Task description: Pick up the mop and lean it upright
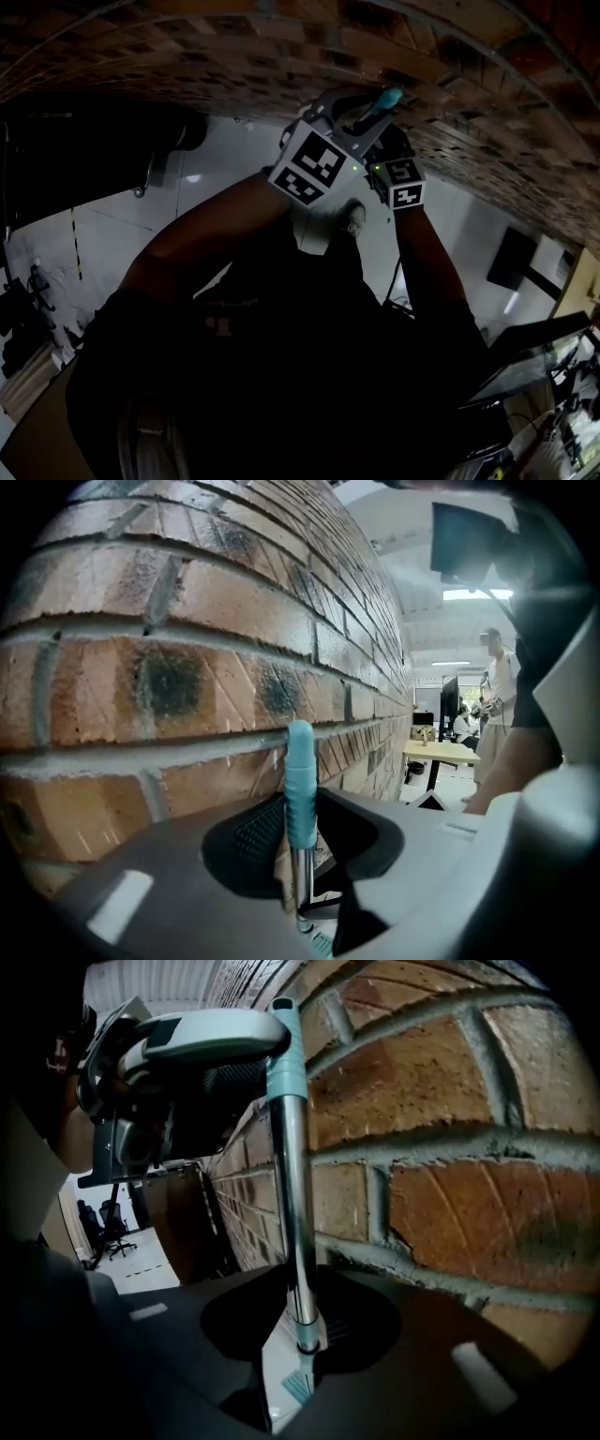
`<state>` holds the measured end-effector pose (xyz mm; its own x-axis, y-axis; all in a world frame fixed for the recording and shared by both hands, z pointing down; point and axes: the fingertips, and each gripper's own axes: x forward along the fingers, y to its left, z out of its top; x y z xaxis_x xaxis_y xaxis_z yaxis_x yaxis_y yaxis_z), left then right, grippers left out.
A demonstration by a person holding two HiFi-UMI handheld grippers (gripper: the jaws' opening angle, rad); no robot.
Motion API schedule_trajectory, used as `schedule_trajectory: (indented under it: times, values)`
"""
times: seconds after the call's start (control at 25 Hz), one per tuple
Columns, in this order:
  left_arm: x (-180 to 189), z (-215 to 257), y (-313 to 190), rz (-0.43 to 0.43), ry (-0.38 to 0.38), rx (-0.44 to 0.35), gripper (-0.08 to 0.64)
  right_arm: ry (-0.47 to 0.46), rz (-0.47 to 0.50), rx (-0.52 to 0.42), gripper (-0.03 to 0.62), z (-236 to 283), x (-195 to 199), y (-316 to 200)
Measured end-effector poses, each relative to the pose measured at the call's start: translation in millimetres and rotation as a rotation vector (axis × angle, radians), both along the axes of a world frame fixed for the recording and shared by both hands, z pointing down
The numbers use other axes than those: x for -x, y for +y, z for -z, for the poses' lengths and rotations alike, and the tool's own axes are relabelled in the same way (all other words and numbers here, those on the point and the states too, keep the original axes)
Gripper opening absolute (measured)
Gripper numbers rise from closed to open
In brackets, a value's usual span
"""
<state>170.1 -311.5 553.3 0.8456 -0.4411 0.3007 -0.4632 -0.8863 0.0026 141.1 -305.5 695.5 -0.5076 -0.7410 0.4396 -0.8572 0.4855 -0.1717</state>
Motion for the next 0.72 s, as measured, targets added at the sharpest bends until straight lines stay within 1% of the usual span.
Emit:
schedule_trajectory:
  times: [0.12,0.2,0.32,0.36,0.48,0.72]
  values:
    - [1,-2,0,-0.003,0.007,0.021,0.106,0.026,0.003,0.008,0.106,-9,-1,3]
    - [2,-3,3,-0.022,0.011,0.033,0.112,0.041,0.015,0.013,0.104,-12,-3,7]
    - [2,3,11,-0.059,0.018,0.011,0.107,0.055,0.037,0.008,0.104,-7,-2,14]
    - [1,7,13,-0.068,0.022,0.002,0.097,0.058,0.043,0.005,0.104,-4,-2,16]
    - [2,23,18,-0.079,0.049,-0.001,0.095,0.059,0.060,-0.006,0.103,14,-1,21]
    - [1,73,20,-0.110,0.109,-0.001,0.095,0.052,0.075,-0.029,0.103,63,-4,27]
